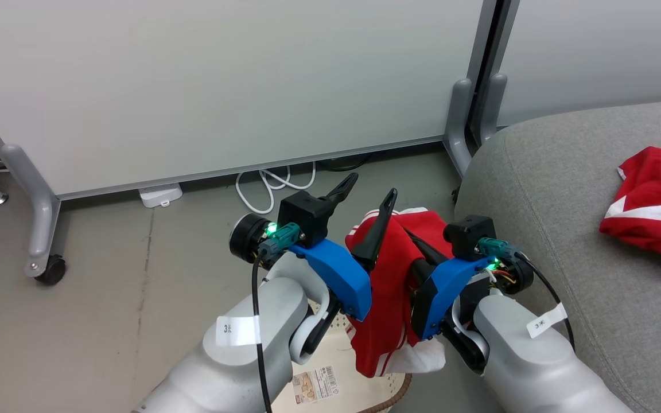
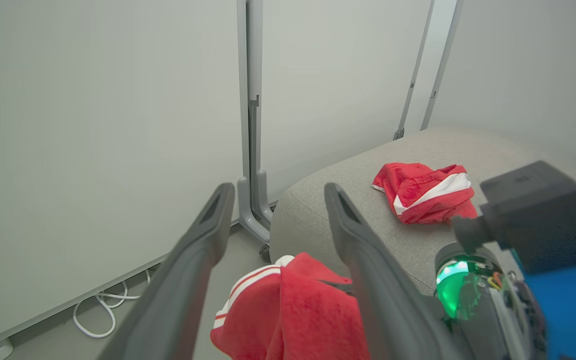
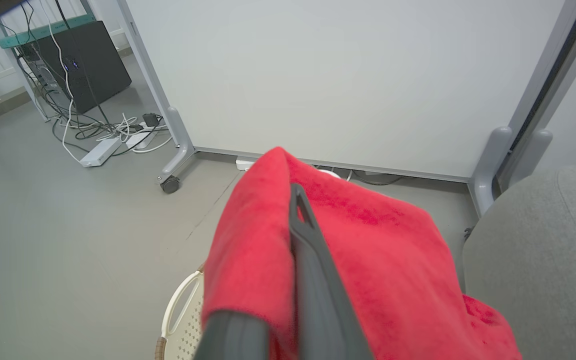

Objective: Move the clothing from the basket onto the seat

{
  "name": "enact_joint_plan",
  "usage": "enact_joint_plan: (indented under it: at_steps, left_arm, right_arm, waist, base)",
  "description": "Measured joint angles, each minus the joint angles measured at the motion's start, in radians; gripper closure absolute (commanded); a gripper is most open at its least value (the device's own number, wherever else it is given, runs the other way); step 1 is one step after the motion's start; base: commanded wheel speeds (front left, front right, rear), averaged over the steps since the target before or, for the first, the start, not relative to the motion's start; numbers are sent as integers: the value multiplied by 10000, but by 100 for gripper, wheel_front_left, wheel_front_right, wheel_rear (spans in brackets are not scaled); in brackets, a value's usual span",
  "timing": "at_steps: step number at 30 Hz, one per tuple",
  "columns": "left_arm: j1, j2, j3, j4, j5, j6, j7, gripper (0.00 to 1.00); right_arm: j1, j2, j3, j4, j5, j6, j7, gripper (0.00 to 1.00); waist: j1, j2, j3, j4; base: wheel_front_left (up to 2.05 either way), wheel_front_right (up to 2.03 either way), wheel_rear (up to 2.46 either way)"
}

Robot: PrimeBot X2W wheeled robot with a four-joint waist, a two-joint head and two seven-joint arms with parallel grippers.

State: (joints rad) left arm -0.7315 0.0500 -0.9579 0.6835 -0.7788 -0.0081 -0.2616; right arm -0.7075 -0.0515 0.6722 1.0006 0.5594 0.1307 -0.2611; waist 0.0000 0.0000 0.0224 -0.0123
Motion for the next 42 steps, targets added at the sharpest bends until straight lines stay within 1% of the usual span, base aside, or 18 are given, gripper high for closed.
enact_joint_plan:
  at_steps: [3, 7, 16, 23, 26, 30, 37, 42]
  left_arm:
    - [125, 2, 138, -38, 150, 17, 0, 0]
    - [472, 107, 717, -516, 621, 90, -6, 0]
    - [2638, 531, 2754, -2286, 2259, 75, -12, 0]
    - [4134, 635, 4121, -3225, 3678, -349, -13, 0]
    - [4689, 619, 4558, -3509, 4069, -677, -12, 0]
    - [5458, 581, 5047, -3620, 4376, -972, -13, 0]
    - [6166, 458, 5810, -3779, 4755, -1154, -12, 0]
    - [6320, 378, 6096, -3827, 4939, -1160, -12, 0]
  right_arm:
    - [1, 0, -36, -21, -13, 0, 0, 100]
    - [3, -2, -123, -94, -40, 0, 0, 100]
    - [78, -58, -324, -382, -134, 0, -2, 100]
    - [237, -107, -466, -596, -232, 0, -2, 100]
    - [344, -121, -550, -706, -251, 0, -2, 100]
    - [476, -123, -583, -767, -290, 0, -2, 100]
    - [614, -153, -654, -867, -290, 0, -2, 100]
    - [675, -161, -679, -895, -290, 0, -2, 100]
  waist:
    - [0, 0, -1, -4]
    - [0, 0, 34, -20]
    - [0, 0, 54, -60]
    - [0, 0, 68, -85]
    - [0, 0, 54, -103]
    - [0, 0, 19, -122]
    - [0, 0, -47, -92]
    - [0, 0, -49, -83]
  base:
    - [0, 0, 0]
    - [0, 0, 0]
    - [0, 0, 0]
    - [0, 0, 0]
    - [0, 0, 0]
    - [0, 0, 0]
    - [0, 0, 0]
    - [0, 0, 0]
